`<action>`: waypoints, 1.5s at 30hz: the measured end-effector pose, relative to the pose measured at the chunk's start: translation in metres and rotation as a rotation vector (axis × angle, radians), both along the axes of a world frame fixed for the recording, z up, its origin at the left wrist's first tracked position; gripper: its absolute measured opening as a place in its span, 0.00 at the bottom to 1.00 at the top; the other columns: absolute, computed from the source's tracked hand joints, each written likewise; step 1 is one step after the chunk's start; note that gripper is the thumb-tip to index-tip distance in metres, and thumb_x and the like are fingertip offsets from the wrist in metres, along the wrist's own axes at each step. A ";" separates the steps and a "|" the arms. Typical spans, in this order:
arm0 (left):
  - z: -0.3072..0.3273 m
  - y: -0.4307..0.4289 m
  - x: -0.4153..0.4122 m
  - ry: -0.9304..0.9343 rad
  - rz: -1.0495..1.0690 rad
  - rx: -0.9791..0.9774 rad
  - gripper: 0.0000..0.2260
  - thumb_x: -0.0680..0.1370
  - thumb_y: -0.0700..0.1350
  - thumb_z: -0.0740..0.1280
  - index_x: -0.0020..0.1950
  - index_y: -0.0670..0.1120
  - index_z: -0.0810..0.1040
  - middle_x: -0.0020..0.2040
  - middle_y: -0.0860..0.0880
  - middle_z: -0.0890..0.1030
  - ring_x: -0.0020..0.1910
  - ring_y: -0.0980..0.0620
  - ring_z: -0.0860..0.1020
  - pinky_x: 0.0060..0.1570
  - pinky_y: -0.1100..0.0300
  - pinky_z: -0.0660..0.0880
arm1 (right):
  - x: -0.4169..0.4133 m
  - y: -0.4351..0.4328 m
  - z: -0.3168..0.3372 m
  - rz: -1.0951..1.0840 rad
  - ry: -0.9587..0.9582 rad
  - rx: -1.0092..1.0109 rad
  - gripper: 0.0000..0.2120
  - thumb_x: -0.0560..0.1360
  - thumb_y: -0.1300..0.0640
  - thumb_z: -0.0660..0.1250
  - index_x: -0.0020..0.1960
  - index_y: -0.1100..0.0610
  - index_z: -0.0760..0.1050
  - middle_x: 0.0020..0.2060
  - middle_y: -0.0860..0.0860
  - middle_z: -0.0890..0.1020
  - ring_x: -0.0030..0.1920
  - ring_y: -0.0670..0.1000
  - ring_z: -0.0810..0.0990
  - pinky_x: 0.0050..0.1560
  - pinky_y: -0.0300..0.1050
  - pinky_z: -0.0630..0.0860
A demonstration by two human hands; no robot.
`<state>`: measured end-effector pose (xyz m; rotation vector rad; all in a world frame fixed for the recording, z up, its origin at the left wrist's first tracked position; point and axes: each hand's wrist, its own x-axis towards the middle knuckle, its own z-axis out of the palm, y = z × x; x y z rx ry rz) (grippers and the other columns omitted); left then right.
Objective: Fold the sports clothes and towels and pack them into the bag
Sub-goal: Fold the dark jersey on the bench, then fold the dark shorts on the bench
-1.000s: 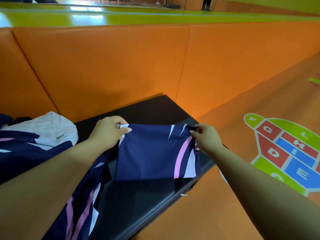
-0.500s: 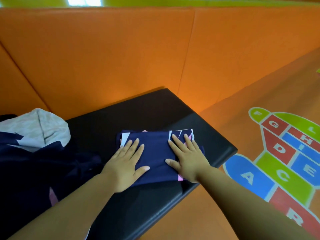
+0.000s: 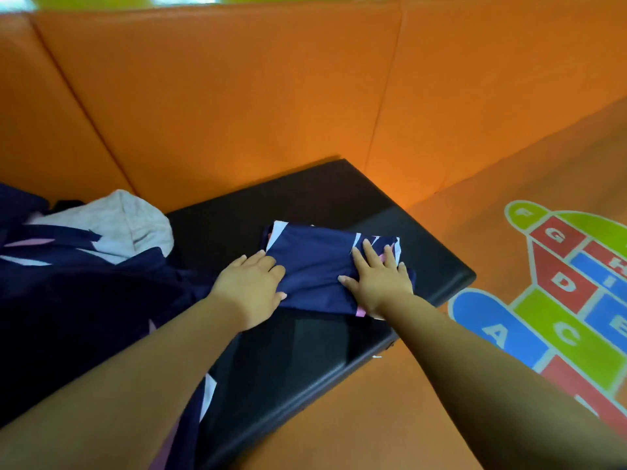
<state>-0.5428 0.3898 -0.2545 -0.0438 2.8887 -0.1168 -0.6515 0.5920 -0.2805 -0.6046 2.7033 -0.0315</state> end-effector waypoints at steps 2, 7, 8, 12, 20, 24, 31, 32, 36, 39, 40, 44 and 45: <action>0.019 -0.009 0.023 0.035 0.001 0.038 0.18 0.81 0.55 0.54 0.67 0.49 0.70 0.64 0.50 0.72 0.67 0.49 0.67 0.65 0.54 0.65 | 0.014 -0.007 0.016 0.023 0.089 -0.003 0.30 0.79 0.39 0.52 0.77 0.52 0.53 0.78 0.48 0.52 0.77 0.59 0.45 0.73 0.64 0.50; 0.067 -0.034 0.092 0.281 0.112 0.220 0.18 0.74 0.57 0.56 0.49 0.48 0.80 0.47 0.50 0.80 0.49 0.47 0.77 0.47 0.52 0.73 | 0.066 -0.021 0.068 0.120 0.158 -0.283 0.23 0.79 0.44 0.60 0.70 0.53 0.67 0.67 0.51 0.72 0.69 0.56 0.67 0.63 0.55 0.70; 0.074 -0.040 0.108 0.333 0.158 0.264 0.18 0.73 0.57 0.57 0.47 0.48 0.81 0.44 0.50 0.81 0.47 0.46 0.78 0.45 0.51 0.75 | 0.078 -0.026 0.077 0.138 0.144 -0.332 0.22 0.79 0.44 0.60 0.69 0.53 0.68 0.65 0.51 0.74 0.67 0.56 0.69 0.61 0.54 0.72; 0.097 -0.073 0.176 0.370 0.240 0.237 0.19 0.73 0.59 0.55 0.42 0.49 0.81 0.40 0.51 0.82 0.42 0.46 0.79 0.37 0.50 0.78 | 0.128 -0.054 0.103 0.257 0.038 -0.439 0.18 0.77 0.44 0.63 0.62 0.52 0.74 0.60 0.48 0.78 0.61 0.52 0.75 0.58 0.52 0.74; 0.091 -0.141 0.243 0.545 0.405 0.222 0.15 0.71 0.48 0.73 0.55 0.44 0.80 0.52 0.46 0.80 0.52 0.41 0.77 0.51 0.47 0.77 | 0.169 -0.126 0.101 0.369 -0.097 -0.478 0.17 0.75 0.45 0.66 0.61 0.51 0.74 0.57 0.47 0.80 0.58 0.51 0.78 0.57 0.50 0.75; 0.079 -0.160 0.247 0.411 0.554 0.376 0.33 0.71 0.51 0.73 0.72 0.45 0.66 0.67 0.47 0.70 0.67 0.43 0.67 0.67 0.51 0.64 | 0.177 -0.174 0.098 0.383 -0.105 -0.509 0.31 0.74 0.47 0.68 0.73 0.53 0.62 0.69 0.51 0.70 0.68 0.53 0.69 0.67 0.50 0.67; 0.055 -0.181 0.244 0.315 0.511 0.456 0.13 0.77 0.49 0.66 0.60 0.45 0.75 0.55 0.49 0.77 0.56 0.49 0.74 0.59 0.58 0.63 | 0.185 -0.220 0.081 0.259 -0.086 -0.447 0.22 0.73 0.46 0.69 0.63 0.51 0.70 0.57 0.51 0.79 0.59 0.58 0.75 0.56 0.57 0.73; 0.054 -0.184 0.244 0.359 0.493 0.485 0.12 0.77 0.48 0.67 0.59 0.44 0.76 0.52 0.49 0.78 0.53 0.49 0.75 0.58 0.59 0.64 | 0.189 -0.219 0.080 0.233 -0.049 -0.448 0.12 0.74 0.47 0.68 0.52 0.53 0.73 0.49 0.51 0.79 0.53 0.58 0.77 0.51 0.54 0.74; 0.056 -0.200 0.248 0.342 0.444 0.669 0.15 0.78 0.46 0.66 0.33 0.51 0.66 0.30 0.54 0.68 0.31 0.55 0.68 0.38 0.65 0.66 | 0.201 -0.210 0.082 0.142 -0.007 -0.554 0.12 0.77 0.48 0.65 0.41 0.55 0.68 0.35 0.48 0.74 0.41 0.55 0.74 0.40 0.51 0.70; 0.061 -0.210 0.248 0.280 0.451 0.745 0.17 0.79 0.47 0.64 0.34 0.45 0.63 0.28 0.52 0.67 0.29 0.54 0.65 0.33 0.66 0.64 | 0.209 -0.204 0.090 0.065 -0.011 -0.659 0.08 0.77 0.49 0.65 0.43 0.50 0.68 0.33 0.45 0.75 0.38 0.53 0.74 0.39 0.50 0.70; 0.065 -0.212 0.249 0.278 0.453 0.764 0.17 0.79 0.48 0.63 0.34 0.45 0.62 0.28 0.51 0.66 0.28 0.54 0.63 0.30 0.66 0.63 | 0.212 -0.203 0.096 0.050 -0.001 -0.685 0.07 0.77 0.49 0.65 0.43 0.48 0.68 0.33 0.46 0.75 0.38 0.54 0.74 0.39 0.50 0.71; 0.088 -0.221 0.253 0.309 0.429 0.901 0.17 0.80 0.51 0.62 0.33 0.47 0.63 0.27 0.53 0.64 0.27 0.54 0.62 0.30 0.60 0.61 | 0.220 -0.202 0.134 0.015 0.101 -0.800 0.06 0.77 0.50 0.65 0.42 0.47 0.71 0.35 0.47 0.79 0.39 0.51 0.77 0.42 0.51 0.72; 0.096 -0.224 0.253 0.332 0.418 0.939 0.17 0.80 0.51 0.62 0.34 0.46 0.65 0.27 0.54 0.65 0.27 0.55 0.62 0.30 0.60 0.61 | 0.221 -0.203 0.144 0.006 0.129 -0.842 0.06 0.77 0.50 0.65 0.42 0.48 0.72 0.35 0.47 0.78 0.40 0.51 0.77 0.42 0.50 0.71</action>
